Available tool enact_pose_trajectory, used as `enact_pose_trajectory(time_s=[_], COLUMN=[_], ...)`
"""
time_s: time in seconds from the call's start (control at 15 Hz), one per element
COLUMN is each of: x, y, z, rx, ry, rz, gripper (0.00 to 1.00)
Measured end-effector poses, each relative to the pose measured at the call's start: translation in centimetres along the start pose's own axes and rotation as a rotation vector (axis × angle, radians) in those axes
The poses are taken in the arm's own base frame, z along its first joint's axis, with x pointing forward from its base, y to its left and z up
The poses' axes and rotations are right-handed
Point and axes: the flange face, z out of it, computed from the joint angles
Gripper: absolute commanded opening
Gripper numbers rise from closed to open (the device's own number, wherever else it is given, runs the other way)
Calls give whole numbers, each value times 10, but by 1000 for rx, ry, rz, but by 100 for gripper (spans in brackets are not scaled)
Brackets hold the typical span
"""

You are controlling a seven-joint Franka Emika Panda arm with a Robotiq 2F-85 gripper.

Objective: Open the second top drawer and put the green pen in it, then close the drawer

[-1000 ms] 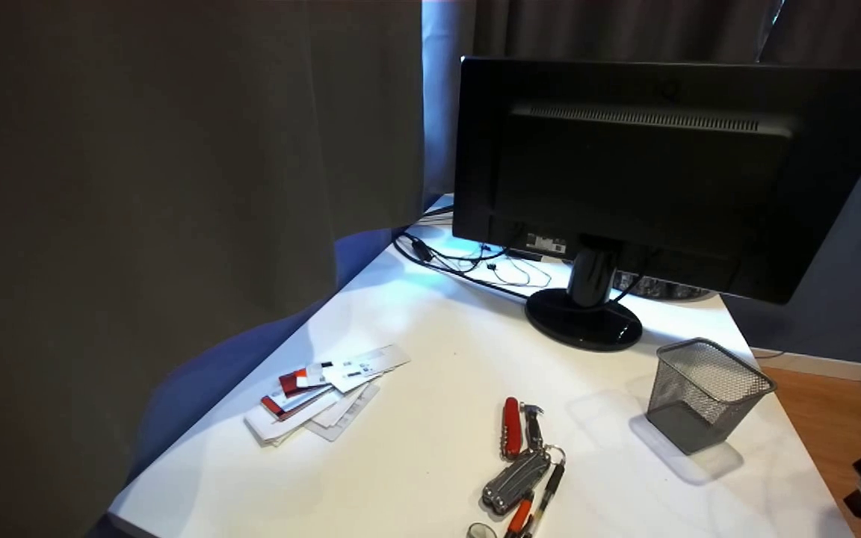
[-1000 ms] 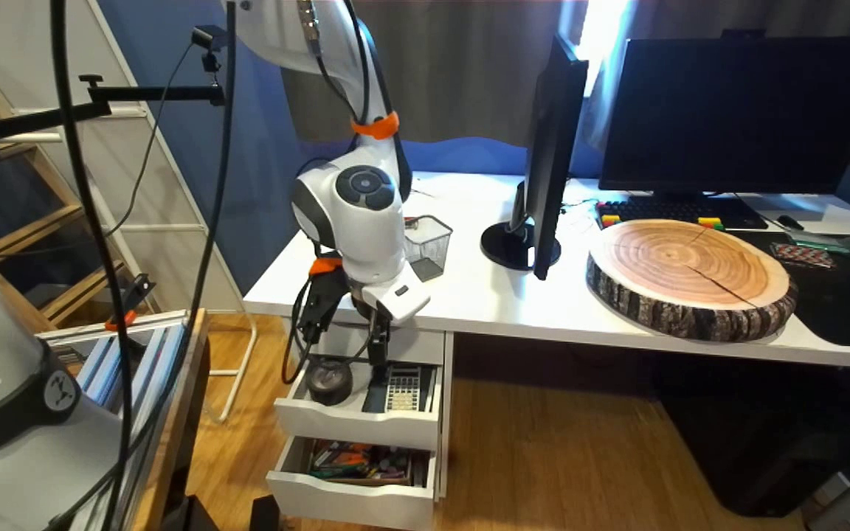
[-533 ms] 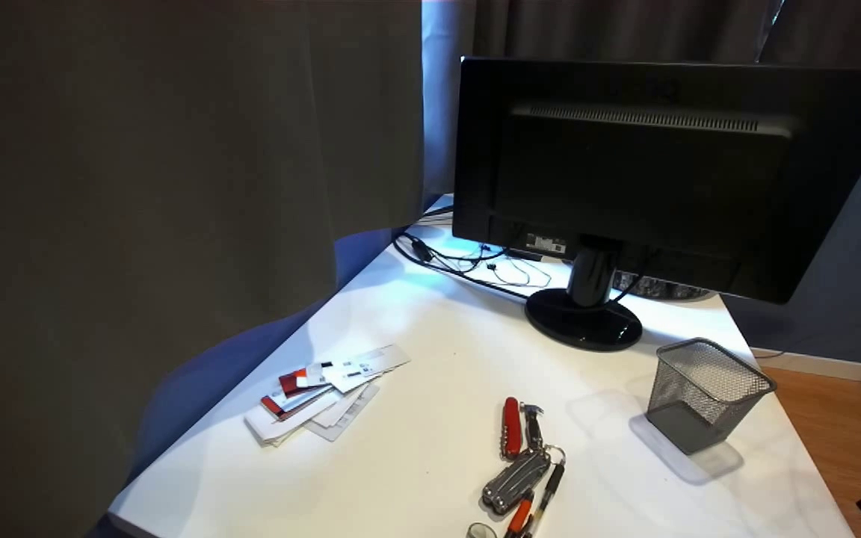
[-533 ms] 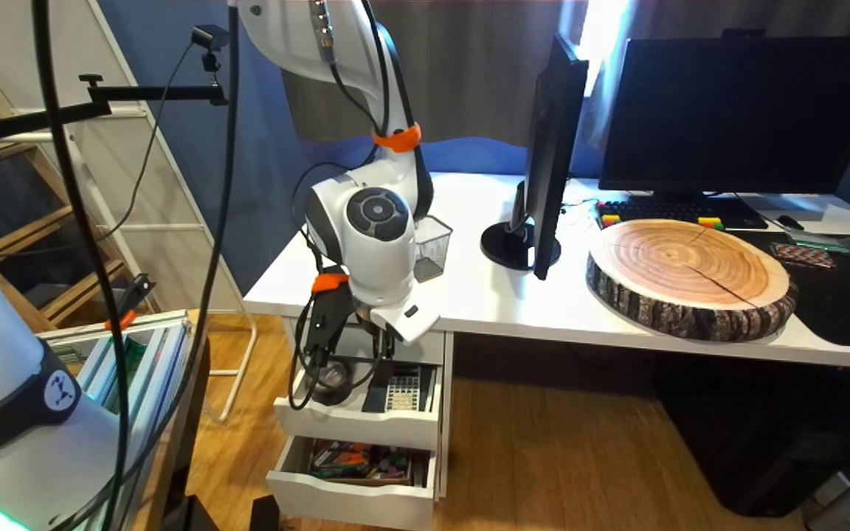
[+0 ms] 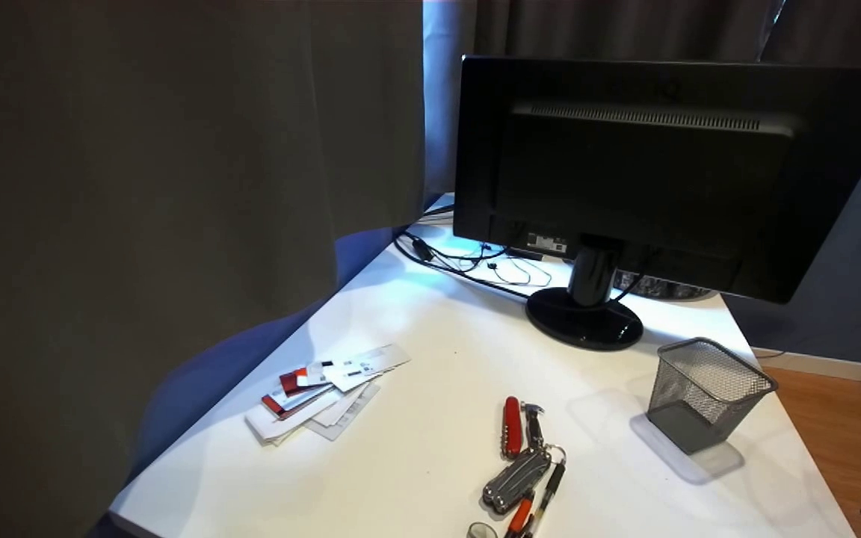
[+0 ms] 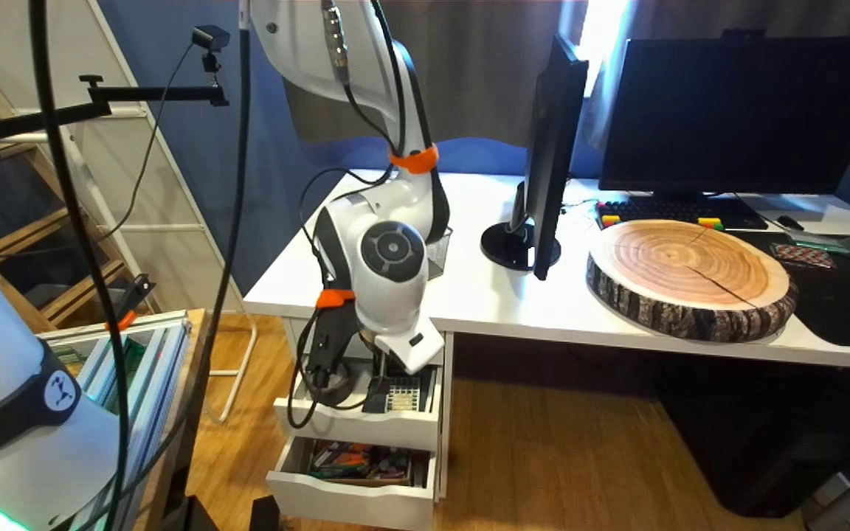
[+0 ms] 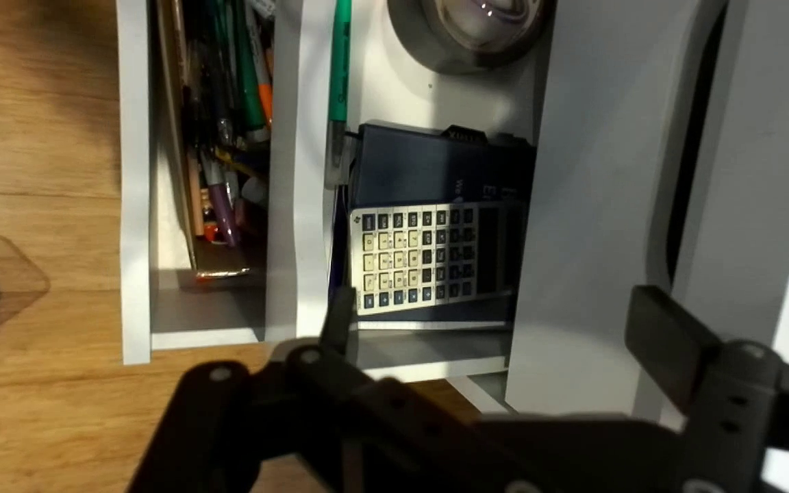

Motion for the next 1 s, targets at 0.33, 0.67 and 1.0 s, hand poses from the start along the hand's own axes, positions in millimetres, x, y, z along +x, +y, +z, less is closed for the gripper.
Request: enact_pose_trajectory(time_s=[0.33,0.67,1.0], x=[20,25,17], y=[58,93,120], z=[10,25,48], rx=[185,300,338], ry=[-49,-64,-70], rz=[54,84,106], gripper=[75,44,10])
